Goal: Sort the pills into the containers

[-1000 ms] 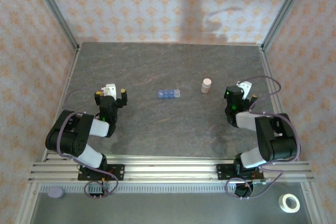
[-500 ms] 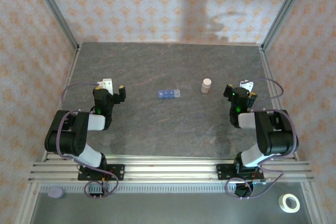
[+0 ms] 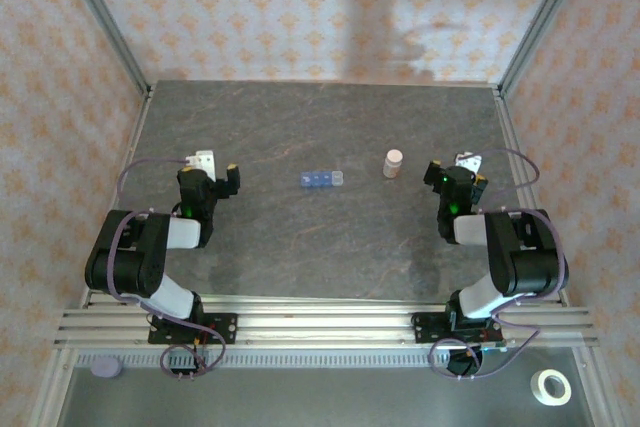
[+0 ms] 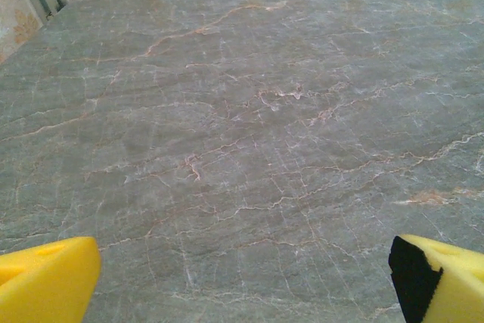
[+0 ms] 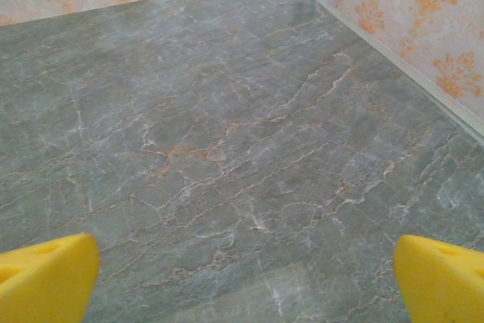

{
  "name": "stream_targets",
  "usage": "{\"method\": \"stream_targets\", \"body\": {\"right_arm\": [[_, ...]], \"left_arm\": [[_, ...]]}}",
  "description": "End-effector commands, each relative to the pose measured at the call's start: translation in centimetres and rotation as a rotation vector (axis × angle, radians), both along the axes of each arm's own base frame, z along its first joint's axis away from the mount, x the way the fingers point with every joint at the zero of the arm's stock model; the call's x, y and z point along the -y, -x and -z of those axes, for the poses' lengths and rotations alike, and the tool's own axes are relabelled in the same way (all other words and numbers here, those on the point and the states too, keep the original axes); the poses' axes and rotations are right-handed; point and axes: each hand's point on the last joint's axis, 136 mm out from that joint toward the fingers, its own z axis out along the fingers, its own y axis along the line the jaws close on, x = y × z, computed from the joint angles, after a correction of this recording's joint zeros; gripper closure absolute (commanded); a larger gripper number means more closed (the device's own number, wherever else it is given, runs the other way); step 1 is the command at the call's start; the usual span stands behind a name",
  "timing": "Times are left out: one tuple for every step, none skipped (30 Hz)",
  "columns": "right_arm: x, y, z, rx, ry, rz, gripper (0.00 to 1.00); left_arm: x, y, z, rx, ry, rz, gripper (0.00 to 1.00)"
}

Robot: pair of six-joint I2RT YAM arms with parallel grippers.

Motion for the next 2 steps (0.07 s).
{"method": "stream_targets", "body": {"right_arm": [[-0.08, -0.13, -0.52, 0.022, -0.005, -0.012, 0.00], [0.00, -0.10, -0.51, 0.021, -0.005, -0.010, 0.00]], "left_arm": [[0.08, -0.37, -0.92, 0.024, 0.003, -0.001, 0.00], [0.08, -0.37, -0.92, 0.024, 0.004, -0.001, 0.00]]}}
